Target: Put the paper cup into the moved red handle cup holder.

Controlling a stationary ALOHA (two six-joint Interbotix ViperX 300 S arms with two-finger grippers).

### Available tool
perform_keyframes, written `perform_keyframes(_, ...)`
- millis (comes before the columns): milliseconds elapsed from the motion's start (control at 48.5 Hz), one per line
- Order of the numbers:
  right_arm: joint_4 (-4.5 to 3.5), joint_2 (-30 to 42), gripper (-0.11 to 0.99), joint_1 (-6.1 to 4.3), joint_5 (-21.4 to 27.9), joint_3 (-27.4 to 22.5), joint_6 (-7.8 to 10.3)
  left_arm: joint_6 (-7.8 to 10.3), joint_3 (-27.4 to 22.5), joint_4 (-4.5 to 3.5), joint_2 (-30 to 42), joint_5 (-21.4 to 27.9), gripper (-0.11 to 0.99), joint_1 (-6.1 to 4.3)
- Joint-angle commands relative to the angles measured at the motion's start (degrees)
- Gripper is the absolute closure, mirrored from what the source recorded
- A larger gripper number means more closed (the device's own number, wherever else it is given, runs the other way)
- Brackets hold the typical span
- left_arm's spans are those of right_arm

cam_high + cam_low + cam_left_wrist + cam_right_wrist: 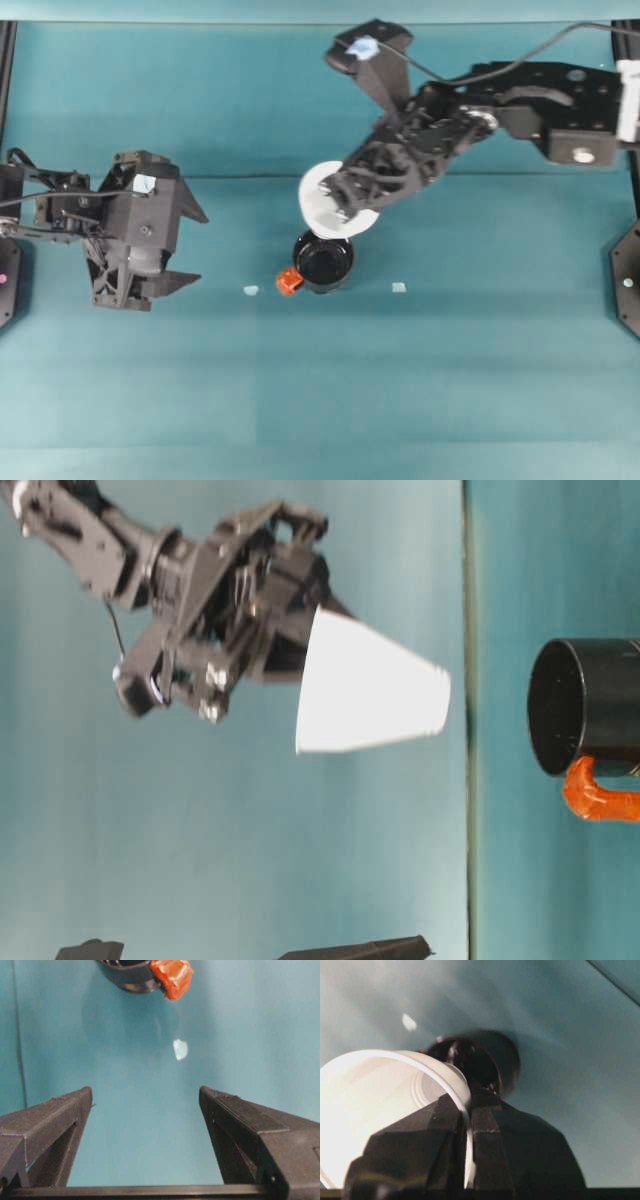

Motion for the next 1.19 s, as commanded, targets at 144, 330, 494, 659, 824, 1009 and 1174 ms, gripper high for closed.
perform_keyframes(144,-0.18,4.0,0.98,0.44,-0.2,-1.8,0.00,-0.09,0.0,0.09,-0.2,-0.4,-0.07,0.18)
perform_keyframes(330,-0.18,6.9,0.98,1.23,-1.3,-0.7,-0.09,-0.09,0.7,0.09,-0.2,-0.4,-0.07,0.18)
perform_keyframes(494,-0.18,8.8,0.98,1.58,-2.6,0.4,-0.09,0.09,0.6,0.09,-0.2,-2.4,-0.07,0.18)
perform_keyframes(659,-0.18,10.2,0.98,2.20,-2.7,1.2,0.00,0.09,0.6,0.09,-0.2,-3.6,-0.07,0.18)
perform_keyframes(824,-0.18,10.3,0.98,2.20,-3.6,1.2,-0.09,0.18,0.7,0.09,-0.2,-3.6,-0.07,0.18)
perform_keyframes(1009,-0.18,10.5,0.98,2.72,-3.6,0.7,0.09,0.18,0.7,0.09,-0.2,-3.6,-0.07,0.18)
perform_keyframes(1174,-0.18,10.7,0.98,3.96,-3.7,0.0,0.26,0.18,0.6,0.09,-0.2,-3.6,-0.07,0.18)
